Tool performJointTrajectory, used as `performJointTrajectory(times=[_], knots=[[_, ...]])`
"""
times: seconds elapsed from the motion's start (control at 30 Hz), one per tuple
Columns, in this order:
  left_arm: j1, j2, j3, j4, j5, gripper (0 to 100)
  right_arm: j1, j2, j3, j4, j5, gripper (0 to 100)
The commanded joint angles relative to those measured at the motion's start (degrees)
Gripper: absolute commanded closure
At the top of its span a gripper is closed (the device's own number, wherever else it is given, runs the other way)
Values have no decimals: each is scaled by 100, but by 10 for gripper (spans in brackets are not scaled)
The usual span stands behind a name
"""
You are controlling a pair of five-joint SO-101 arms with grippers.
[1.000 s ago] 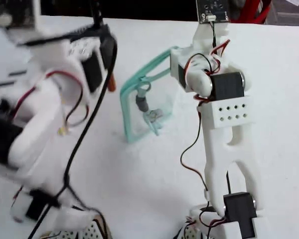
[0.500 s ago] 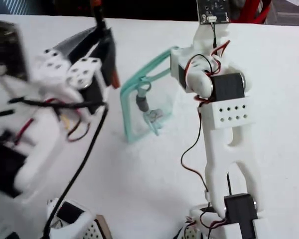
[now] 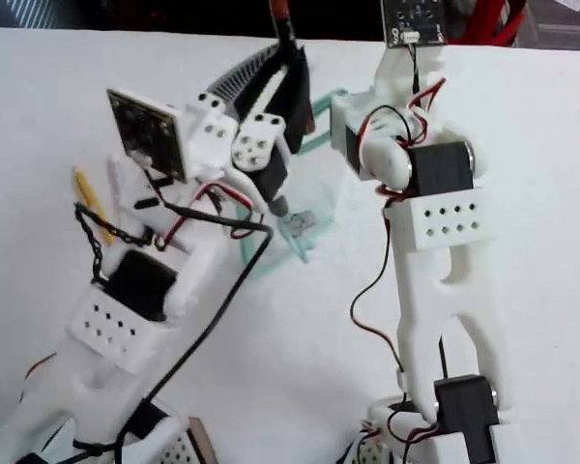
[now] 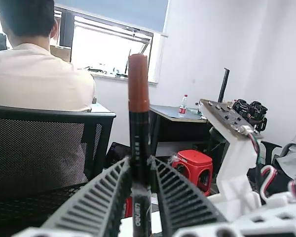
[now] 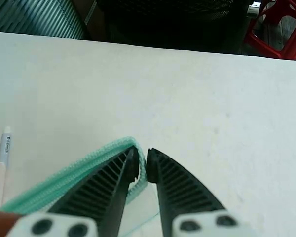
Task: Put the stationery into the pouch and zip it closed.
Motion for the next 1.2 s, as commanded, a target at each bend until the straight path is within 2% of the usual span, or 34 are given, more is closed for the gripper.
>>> performJointTrajectory(times=[0.0,0.17,0.4,0.5,0.6,0.87,1.0,1.17], knots=[[40,-127,360,-563,-62,977,154,-40,-9,-31,9,980],[92,-180,1108,-738,-62,977,409,-40,-35,-92,0,980],[92,-163,1345,-721,-62,976,418,13,-9,-154,0,980],[145,-189,1451,-703,-44,902,418,13,-9,-154,0,980],[171,-189,1371,-211,-35,836,418,13,-9,-154,0,980],[215,-189,167,1503,-26,831,409,13,0,-154,0,980],[-418,-523,-352,2127,-26,834,409,13,0,-154,0,980],[-1780,-1666,-404,3051,-62,834,409,13,0,-154,0,980]])
